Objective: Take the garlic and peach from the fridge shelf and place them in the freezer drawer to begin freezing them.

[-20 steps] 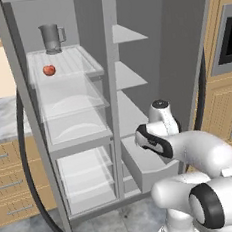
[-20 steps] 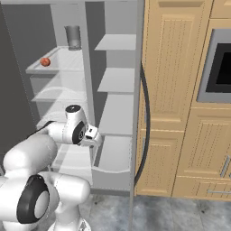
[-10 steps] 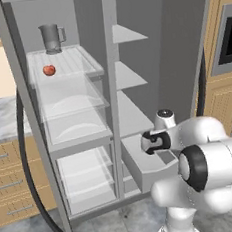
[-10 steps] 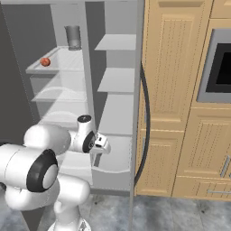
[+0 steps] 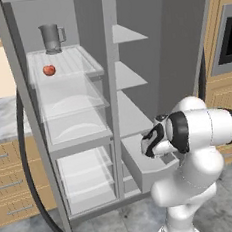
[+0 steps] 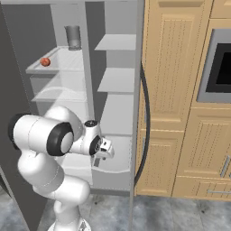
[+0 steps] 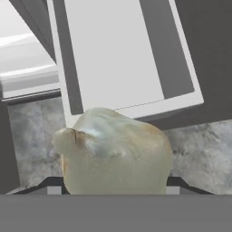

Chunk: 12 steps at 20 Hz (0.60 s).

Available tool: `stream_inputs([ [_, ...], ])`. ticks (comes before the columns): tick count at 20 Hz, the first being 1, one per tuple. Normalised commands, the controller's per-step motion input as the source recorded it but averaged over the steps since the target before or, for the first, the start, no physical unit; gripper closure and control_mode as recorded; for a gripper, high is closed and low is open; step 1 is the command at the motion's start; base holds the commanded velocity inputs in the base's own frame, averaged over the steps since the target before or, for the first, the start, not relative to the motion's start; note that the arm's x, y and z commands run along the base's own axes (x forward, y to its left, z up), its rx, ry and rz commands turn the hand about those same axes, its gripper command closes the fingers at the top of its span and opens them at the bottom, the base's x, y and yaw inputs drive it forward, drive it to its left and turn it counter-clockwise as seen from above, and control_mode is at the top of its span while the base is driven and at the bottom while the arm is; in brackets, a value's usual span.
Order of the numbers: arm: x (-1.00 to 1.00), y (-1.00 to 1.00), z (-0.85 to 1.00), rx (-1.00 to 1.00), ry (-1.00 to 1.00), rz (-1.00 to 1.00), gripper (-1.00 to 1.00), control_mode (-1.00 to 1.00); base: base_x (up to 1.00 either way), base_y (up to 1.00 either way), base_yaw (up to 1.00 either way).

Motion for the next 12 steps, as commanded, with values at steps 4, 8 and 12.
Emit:
stream_inputs([
  [4,0.19,-0.09,-0.46,0.00,0.02,0.00,1.00,-1.00,0.00,0.00,0.00],
  [8,0.12,0.00,-0.46,0.00,0.00,0.00,1.00,-1.00,0.00,0.00,0.00],
  [12,0.28,0.00,-0.31,0.00,0.00,0.00,1.00,-1.00,0.00,0.00,0.00],
])
